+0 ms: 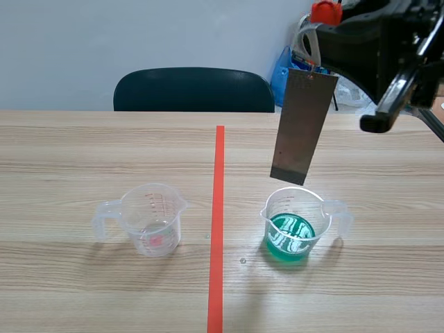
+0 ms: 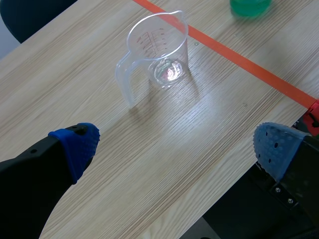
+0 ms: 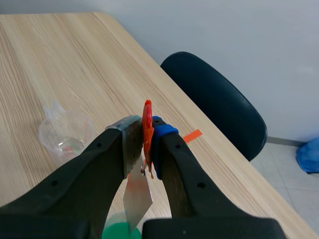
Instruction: Do the redox reaction experiment
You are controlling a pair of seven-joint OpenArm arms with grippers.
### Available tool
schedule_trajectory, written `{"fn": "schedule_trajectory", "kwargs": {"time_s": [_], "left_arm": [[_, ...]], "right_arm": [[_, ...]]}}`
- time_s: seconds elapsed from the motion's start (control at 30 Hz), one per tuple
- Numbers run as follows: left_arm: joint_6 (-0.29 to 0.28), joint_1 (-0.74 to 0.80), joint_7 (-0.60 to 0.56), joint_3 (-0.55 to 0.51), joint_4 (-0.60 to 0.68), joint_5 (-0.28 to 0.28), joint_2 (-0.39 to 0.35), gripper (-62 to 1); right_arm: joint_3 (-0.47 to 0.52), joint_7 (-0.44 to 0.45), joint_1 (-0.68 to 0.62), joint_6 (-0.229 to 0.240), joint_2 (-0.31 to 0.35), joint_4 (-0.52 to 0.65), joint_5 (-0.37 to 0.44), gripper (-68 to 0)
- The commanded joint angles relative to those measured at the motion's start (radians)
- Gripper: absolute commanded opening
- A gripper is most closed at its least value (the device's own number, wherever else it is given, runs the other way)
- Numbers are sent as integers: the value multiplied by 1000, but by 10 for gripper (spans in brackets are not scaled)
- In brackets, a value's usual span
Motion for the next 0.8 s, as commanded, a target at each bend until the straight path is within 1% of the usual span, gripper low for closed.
{"fn": "schedule_trajectory", "kwargs": {"time_s": [0.0, 0.1, 0.3, 0.4, 0.77], "left_arm": [[2, 1, -18, 3, 8, -13, 10, 14], [2, 1, -17, 3, 8, -13, 10, 14], [2, 1, -18, 3, 8, -13, 10, 14], [2, 1, -17, 3, 8, -13, 10, 14], [2, 1, -17, 3, 8, -13, 10, 14]], "right_arm": [[25, 29, -13, 15, 19, 10, 16, -669], [71, 42, -66, 29, 28, 10, 31, -669], [162, 68, -153, 61, 27, 11, 33, -669], [196, 78, -180, 64, 27, 11, 33, -669], [203, 93, -182, 67, 27, 11, 33, -669]]}}
